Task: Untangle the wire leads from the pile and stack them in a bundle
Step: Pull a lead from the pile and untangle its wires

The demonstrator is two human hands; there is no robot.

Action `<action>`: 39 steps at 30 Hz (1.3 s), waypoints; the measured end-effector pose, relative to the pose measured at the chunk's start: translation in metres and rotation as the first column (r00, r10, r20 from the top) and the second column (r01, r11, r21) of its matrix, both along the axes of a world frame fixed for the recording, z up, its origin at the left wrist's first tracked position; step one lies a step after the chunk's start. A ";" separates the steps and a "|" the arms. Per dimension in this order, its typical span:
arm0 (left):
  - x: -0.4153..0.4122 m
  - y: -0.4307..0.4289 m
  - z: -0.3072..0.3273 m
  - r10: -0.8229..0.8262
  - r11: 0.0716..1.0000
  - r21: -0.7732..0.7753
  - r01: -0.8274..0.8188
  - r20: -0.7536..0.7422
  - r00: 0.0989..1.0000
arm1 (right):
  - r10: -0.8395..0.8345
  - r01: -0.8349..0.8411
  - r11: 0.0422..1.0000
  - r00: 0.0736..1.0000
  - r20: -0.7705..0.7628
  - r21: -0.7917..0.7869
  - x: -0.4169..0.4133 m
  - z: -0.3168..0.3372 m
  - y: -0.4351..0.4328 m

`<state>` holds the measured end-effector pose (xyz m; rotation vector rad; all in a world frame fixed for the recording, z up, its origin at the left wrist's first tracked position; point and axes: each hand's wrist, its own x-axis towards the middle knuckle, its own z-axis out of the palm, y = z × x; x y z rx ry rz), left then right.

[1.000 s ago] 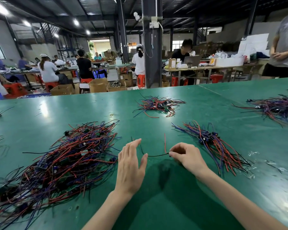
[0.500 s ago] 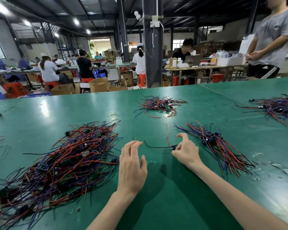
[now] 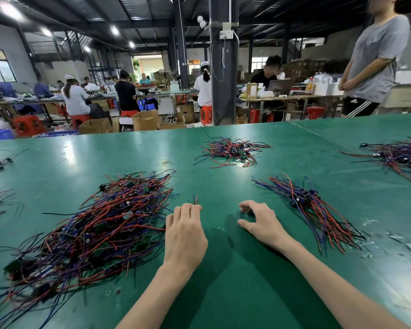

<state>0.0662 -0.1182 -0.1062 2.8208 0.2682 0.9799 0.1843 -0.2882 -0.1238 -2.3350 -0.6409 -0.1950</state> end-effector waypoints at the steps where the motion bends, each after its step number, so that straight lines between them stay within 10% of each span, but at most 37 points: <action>1: -0.001 0.005 0.004 0.082 0.995 0.063 -0.078 -0.061 0.995 | 0.009 -0.009 1.000 1.000 0.017 -0.016 -0.001 -0.001 0.000; 6: -0.005 0.029 0.011 0.398 0.909 0.255 -0.331 -0.290 0.870 | 0.007 -0.002 0.998 0.998 0.068 -0.062 -0.003 -0.003 0.001; 14: -0.005 0.048 0.016 0.332 0.938 0.213 -0.272 -0.335 0.882 | 0.029 -0.001 0.981 0.989 0.142 -0.196 -0.008 -0.005 0.002; 23: -0.005 0.029 0.021 -0.100 0.988 -0.108 0.109 0.080 0.992 | 0.067 -0.066 0.995 0.998 -0.010 0.068 -0.029 0.007 0.011; 30: -0.006 -0.010 0.009 -0.375 0.818 -0.392 0.422 0.194 0.907 | 0.505 -0.091 0.719 0.749 -0.429 0.689 -0.054 0.033 0.018; 39: -0.004 -0.021 0.007 -0.451 0.323 -0.888 0.328 0.160 0.878 | 0.515 0.124 0.643 0.660 -0.547 0.756 -0.053 0.035 0.011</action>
